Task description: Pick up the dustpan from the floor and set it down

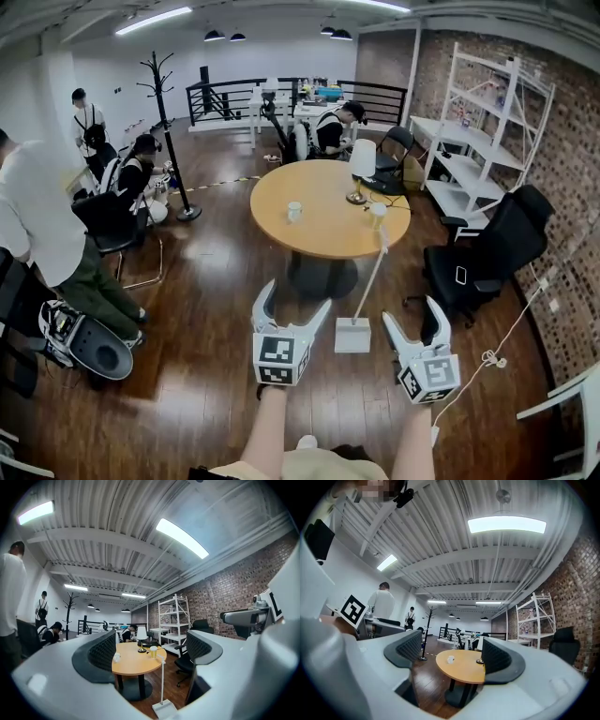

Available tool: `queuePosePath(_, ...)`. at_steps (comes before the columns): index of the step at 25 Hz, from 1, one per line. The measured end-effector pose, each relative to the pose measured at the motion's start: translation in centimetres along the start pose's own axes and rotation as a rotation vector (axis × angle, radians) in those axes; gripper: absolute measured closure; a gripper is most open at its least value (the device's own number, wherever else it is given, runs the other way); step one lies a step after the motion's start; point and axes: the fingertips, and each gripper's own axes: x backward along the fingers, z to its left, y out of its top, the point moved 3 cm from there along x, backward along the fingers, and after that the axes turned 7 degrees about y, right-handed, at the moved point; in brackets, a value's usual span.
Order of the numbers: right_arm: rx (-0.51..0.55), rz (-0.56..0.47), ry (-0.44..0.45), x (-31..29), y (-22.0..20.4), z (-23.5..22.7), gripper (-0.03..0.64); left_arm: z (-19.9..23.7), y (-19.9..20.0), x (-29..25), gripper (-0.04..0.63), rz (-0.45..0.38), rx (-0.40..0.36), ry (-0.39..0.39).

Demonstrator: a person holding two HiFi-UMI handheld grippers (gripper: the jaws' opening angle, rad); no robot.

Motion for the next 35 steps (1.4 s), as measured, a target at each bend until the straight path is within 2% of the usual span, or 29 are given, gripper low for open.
queuePosePath(7, -0.033, -0.001, -0.060, -3.7, -2.3, -4.8, 0.230, 0.9, -1.5, -6.1, 0.133, 0.024, -0.011, -0.033)
queuePosePath(12, -0.072, -0.018, -0.076, -7.5, -4.8, -10.2, 0.233, 0.3, -2.6, -11.3, 0.133, 0.031, -0.032, -0.039)
queuePosePath(17, -0.104, -0.030, -0.064, -13.6, -7.3, -16.7, 0.232, 2.4, -2.9, -18.4, 0.133, 0.031, -0.047, 0.019)
queuePosePath(22, -0.101, -0.046, -0.051, -19.3, -8.5, -24.1, 0.232, 1.2, -2.7, -27.1, 0.133, 0.011, -0.059, 0.027)
queuePosePath(26, -0.114, -0.027, -0.035, -23.4, -9.7, -29.1, 0.232, -0.2, -3.3, -33.8, 0.133, 0.031, -0.053, 0.016)
queuePosePath(30, -0.104, -0.019, 0.001, -27.1, -10.6, -33.0, 0.232, -1.0, -3.7, -39.6, 0.133, 0.032, -0.033, 0.024)
queuePosePath(35, -0.123, -0.015, 0.021, -30.5, -12.5, -36.7, 0.232, -2.1, -4.6, -44.2, 0.133, 0.048, -0.051, 0.029)
